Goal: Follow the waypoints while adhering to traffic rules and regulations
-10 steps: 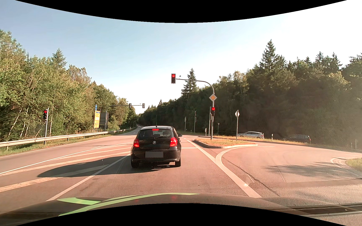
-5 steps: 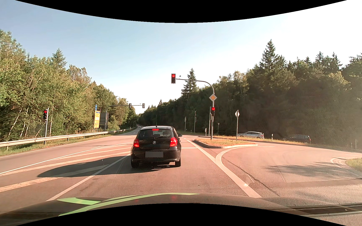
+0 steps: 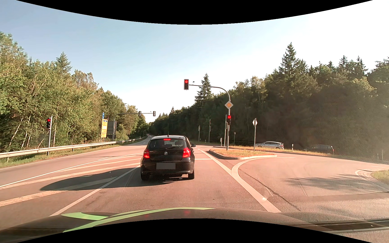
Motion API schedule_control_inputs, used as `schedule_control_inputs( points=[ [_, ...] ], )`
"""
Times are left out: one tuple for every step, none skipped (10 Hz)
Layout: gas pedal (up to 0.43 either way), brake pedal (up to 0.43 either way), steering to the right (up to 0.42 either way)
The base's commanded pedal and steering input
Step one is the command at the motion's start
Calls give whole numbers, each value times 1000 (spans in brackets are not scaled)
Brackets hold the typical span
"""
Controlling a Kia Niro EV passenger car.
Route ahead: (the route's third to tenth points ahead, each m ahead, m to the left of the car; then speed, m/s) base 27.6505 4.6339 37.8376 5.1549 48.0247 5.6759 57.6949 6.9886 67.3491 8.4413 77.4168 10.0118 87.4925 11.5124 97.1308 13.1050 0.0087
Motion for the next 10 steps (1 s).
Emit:
schedule_control_inputs(
  points=[
    [0, 372, -8],
    [0, 372, -8],
    [0, 372, -8],
    [0, 372, -8],
    [0, 372, -8],
    [0, 372, -8],
    [0, 372, -8],
    [0, 372, -8],
    [0, 372, -8],
    [0, 372, -8]
  ],
)
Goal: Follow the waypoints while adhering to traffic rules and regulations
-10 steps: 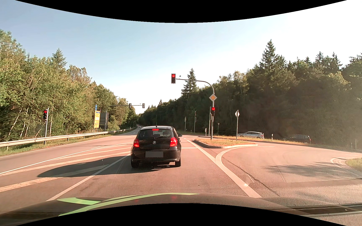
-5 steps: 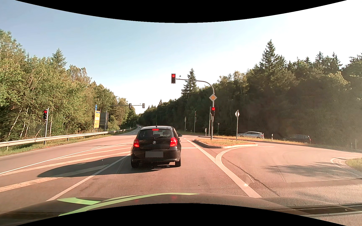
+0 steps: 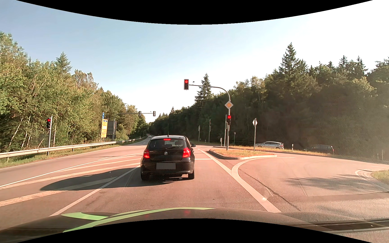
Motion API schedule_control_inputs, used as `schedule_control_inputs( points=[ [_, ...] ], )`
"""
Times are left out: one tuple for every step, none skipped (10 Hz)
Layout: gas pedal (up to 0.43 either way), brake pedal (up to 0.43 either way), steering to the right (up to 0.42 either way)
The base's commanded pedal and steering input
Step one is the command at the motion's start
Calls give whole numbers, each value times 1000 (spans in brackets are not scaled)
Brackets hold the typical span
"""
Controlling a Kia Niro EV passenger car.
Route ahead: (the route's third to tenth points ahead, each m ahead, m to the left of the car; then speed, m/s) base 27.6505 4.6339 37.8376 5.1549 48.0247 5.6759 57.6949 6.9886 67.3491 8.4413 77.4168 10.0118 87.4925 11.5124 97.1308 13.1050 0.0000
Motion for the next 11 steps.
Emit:
schedule_control_inputs(
  points=[
    [0, 372, -8],
    [0, 372, -8],
    [0, 372, -8],
    [0, 372, -8],
    [0, 372, -8],
    [0, 372, -8],
    [0, 372, -8],
    [0, 372, -8],
    [0, 372, -8],
    [0, 372, -8],
    [0, 372, -8]
  ],
)
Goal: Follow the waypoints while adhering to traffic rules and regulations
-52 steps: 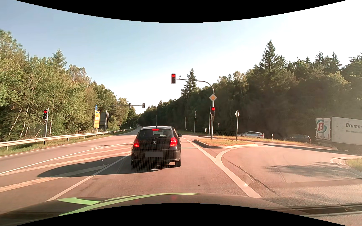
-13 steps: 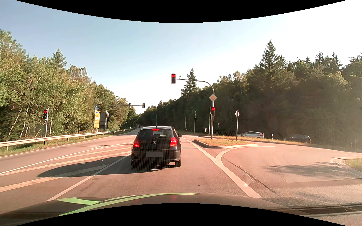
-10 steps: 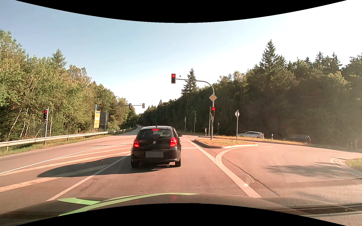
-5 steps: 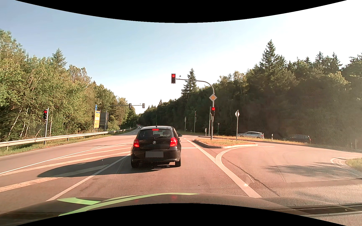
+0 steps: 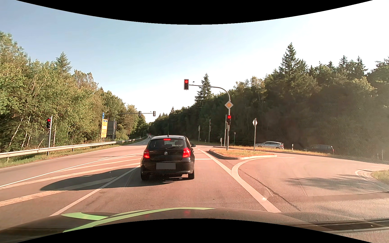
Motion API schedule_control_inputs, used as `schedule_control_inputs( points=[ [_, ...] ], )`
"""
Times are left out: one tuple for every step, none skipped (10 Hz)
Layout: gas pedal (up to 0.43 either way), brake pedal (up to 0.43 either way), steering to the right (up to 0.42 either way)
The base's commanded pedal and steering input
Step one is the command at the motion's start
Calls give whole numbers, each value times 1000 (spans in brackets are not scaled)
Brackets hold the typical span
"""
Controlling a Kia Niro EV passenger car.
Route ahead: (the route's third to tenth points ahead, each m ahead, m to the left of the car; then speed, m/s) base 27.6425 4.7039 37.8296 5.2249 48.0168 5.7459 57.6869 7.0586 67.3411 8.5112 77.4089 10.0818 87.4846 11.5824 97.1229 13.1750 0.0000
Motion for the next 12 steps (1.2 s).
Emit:
schedule_control_inputs(
  points=[
    [0, 372, -8],
    [0, 372, -8],
    [0, 372, -8],
    [0, 372, -8],
    [0, 372, -8],
    [0, 372, -8],
    [0, 372, -8],
    [0, 372, -8],
    [0, 372, -8],
    [0, 372, -8],
    [0, 372, -8],
    [0, 372, -8]
  ],
)
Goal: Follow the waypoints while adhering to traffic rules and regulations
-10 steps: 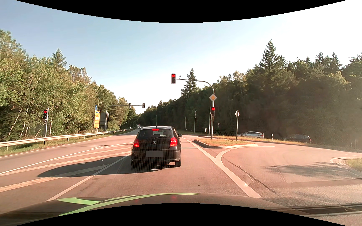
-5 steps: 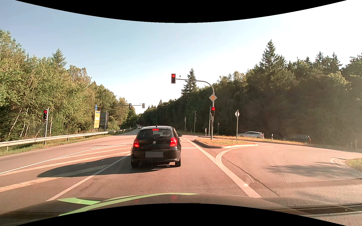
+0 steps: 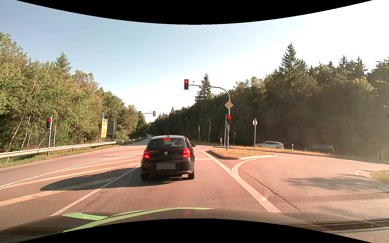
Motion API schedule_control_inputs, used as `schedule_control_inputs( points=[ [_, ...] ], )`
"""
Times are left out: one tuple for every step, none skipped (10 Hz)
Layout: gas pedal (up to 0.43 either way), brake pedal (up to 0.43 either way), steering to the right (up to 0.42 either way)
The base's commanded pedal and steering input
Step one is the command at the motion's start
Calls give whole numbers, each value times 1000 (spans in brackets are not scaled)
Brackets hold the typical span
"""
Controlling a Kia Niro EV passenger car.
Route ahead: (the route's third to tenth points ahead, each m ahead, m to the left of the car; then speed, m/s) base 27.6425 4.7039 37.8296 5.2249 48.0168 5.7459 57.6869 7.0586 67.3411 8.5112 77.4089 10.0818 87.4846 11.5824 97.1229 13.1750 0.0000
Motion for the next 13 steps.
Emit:
schedule_control_inputs(
  points=[
    [0, 372, -8],
    [0, 372, -8],
    [0, 372, -8],
    [0, 372, -8],
    [0, 372, -8],
    [0, 372, -8],
    [0, 372, -8],
    [0, 372, -8],
    [0, 372, -8],
    [0, 372, -8],
    [0, 372, -8],
    [0, 372, -8],
    [0, 372, -8]
  ],
)
